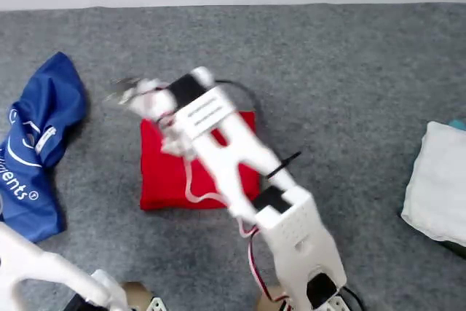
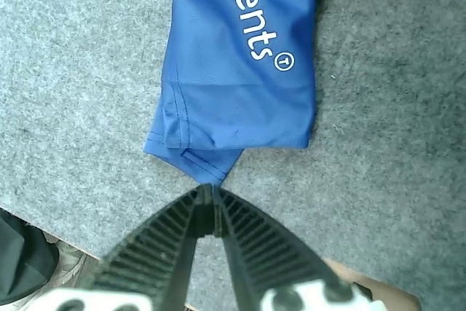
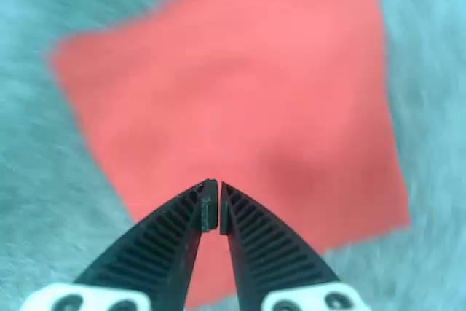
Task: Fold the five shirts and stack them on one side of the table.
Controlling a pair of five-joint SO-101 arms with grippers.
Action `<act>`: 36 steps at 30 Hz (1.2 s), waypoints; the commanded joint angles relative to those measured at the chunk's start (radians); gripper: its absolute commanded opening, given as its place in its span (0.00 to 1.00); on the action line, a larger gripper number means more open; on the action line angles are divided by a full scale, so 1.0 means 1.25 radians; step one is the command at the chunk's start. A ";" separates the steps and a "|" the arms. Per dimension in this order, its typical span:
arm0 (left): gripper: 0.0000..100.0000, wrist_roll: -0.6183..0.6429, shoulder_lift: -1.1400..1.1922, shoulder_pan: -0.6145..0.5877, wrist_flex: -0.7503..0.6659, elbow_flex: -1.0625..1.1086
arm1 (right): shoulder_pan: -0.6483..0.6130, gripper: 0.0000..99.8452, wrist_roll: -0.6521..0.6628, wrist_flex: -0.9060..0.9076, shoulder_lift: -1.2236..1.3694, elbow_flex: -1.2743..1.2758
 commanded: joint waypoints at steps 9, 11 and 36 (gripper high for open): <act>0.01 -0.002 -0.025 -0.001 0.006 -0.004 | 0.142 0.01 -0.112 0.029 -0.186 0.277; 0.01 -0.002 -0.025 -0.001 0.006 -0.004 | 0.143 0.01 -0.112 0.014 -0.208 0.333; 0.01 -0.002 -0.023 0.004 0.004 -0.004 | 0.208 0.01 -0.104 -0.122 -0.261 0.613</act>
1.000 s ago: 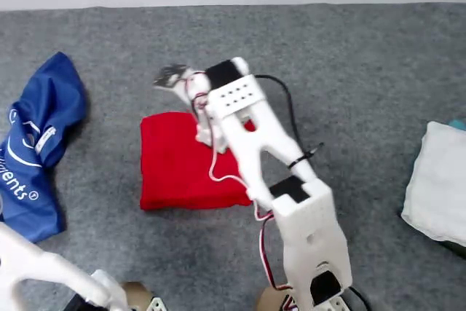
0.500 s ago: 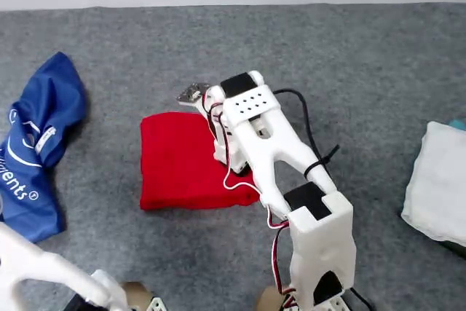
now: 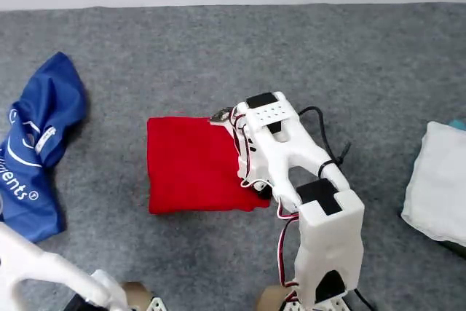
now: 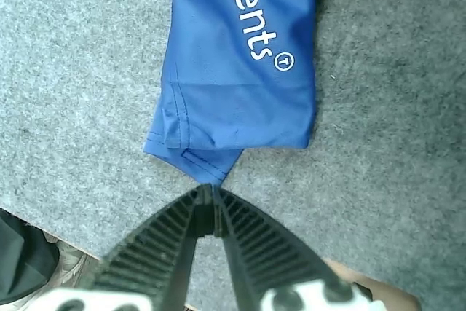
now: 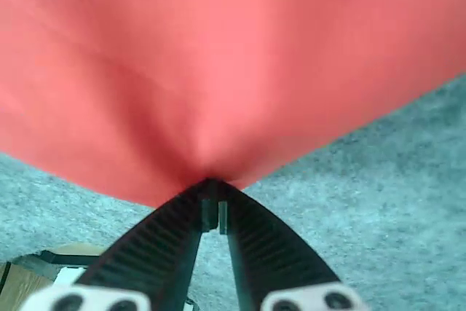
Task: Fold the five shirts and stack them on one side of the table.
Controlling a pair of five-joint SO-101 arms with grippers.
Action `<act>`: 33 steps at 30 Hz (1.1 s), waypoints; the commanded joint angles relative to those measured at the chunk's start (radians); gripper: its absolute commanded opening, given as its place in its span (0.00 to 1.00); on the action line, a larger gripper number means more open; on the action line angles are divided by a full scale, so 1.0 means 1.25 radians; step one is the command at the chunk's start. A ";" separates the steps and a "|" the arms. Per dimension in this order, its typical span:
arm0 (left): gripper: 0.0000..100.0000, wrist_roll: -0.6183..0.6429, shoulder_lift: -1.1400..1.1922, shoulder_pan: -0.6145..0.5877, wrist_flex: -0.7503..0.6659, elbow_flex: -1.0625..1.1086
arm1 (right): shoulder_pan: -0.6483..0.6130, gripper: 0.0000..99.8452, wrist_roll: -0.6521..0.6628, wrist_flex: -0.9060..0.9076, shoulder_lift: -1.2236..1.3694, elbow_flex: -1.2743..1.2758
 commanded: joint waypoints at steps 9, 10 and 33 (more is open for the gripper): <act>0.01 -0.002 -0.023 0.004 0.004 -0.004 | -0.042 0.01 -0.001 -0.052 -0.131 -0.253; 0.01 -0.002 -0.023 0.004 0.004 -0.004 | -0.036 0.01 0.000 -0.084 -0.115 -0.260; 0.01 -0.002 -0.023 0.000 0.004 -0.004 | 0.066 0.01 -0.005 -0.170 0.042 -0.395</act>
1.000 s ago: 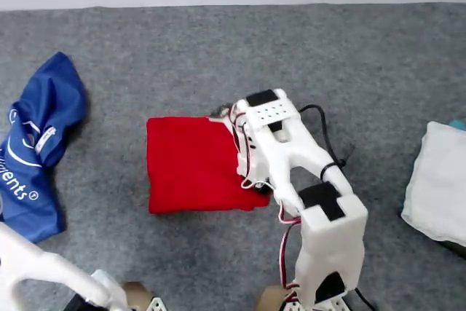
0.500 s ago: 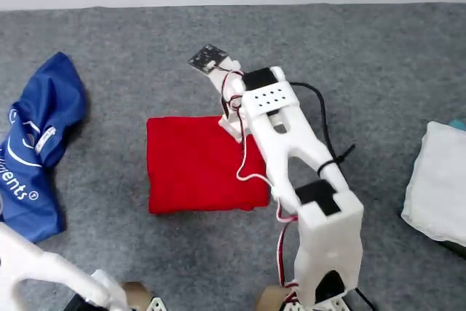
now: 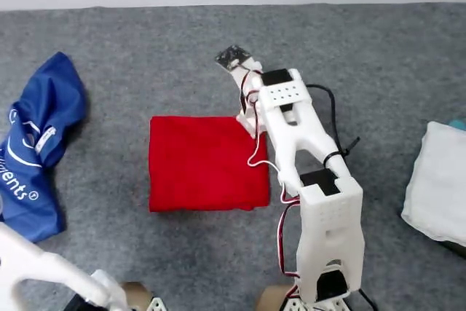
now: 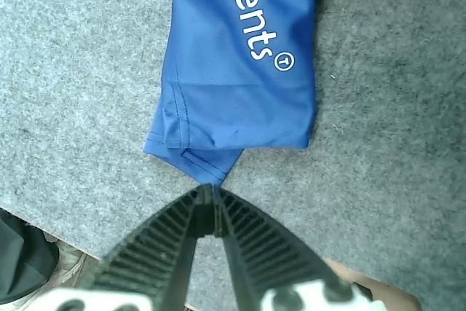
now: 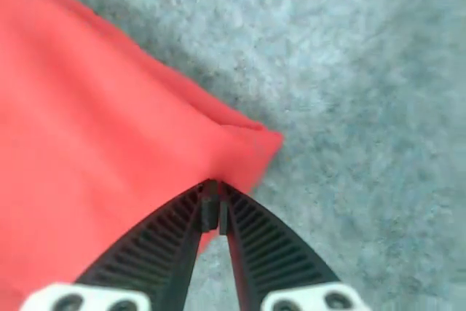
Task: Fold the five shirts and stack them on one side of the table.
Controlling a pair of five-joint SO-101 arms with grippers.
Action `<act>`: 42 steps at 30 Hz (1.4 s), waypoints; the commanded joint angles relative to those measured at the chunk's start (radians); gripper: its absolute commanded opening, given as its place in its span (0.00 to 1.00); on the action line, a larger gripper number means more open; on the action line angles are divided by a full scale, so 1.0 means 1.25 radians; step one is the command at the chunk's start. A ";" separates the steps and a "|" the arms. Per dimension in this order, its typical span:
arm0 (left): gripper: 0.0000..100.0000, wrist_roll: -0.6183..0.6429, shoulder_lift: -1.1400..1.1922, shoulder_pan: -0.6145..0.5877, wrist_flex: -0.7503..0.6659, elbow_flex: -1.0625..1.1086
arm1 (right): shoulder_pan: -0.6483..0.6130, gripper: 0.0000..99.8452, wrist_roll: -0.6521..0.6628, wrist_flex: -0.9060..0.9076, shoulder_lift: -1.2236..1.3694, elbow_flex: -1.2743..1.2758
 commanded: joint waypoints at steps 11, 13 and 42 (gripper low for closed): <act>0.01 -0.006 -0.023 0.000 -0.009 0.068 | -0.066 0.22 -0.274 0.364 -0.110 -0.171; 0.01 -0.006 -0.023 0.000 -0.005 0.080 | -0.079 0.27 -0.367 0.368 -0.110 -0.168; 0.01 -0.009 -0.023 0.005 -0.006 0.078 | -0.174 0.16 -0.408 0.272 0.229 -0.172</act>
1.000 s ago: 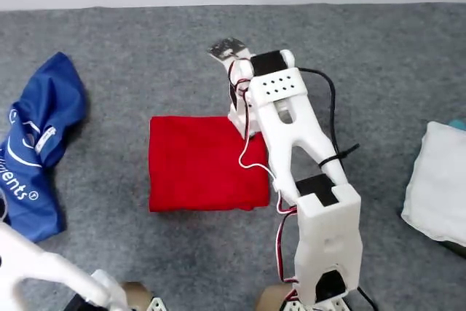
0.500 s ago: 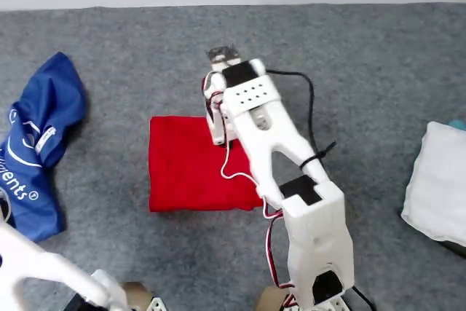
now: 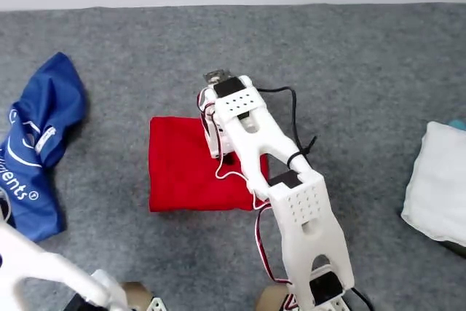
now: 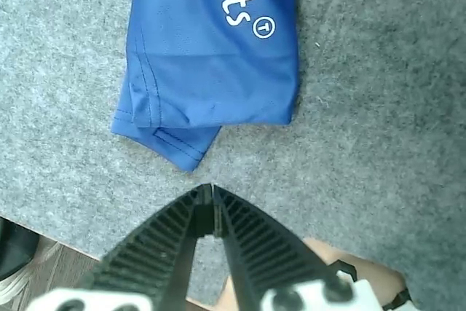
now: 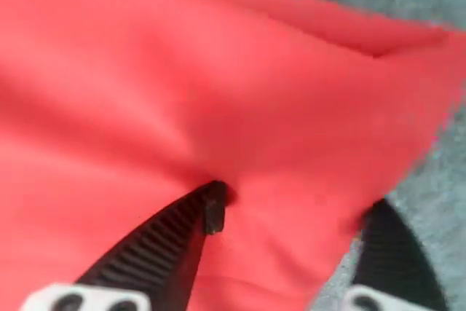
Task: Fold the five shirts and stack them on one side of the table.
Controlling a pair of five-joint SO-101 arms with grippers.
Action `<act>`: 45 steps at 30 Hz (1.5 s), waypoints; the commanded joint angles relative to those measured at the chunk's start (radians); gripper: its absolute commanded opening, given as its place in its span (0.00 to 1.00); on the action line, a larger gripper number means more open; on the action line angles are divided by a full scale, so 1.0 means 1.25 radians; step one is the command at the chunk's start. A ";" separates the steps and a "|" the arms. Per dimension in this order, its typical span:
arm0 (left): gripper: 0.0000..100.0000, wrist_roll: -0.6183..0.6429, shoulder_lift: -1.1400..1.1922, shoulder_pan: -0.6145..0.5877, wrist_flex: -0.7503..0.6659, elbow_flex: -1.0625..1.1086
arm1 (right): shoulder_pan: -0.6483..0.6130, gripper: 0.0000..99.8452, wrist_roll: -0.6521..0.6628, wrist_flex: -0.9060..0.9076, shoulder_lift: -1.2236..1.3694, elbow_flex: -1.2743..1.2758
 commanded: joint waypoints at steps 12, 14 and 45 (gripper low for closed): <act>0.01 -0.009 -0.023 0.005 -0.007 -0.009 | 0.052 0.01 0.125 0.168 -0.020 -0.063; 0.01 -0.009 -0.023 0.005 -0.007 -0.009 | 0.072 0.01 0.126 0.168 -0.074 -0.063; 0.01 -0.009 -0.023 0.005 -0.002 -0.009 | 0.101 0.01 1.004 -0.211 -0.079 -0.147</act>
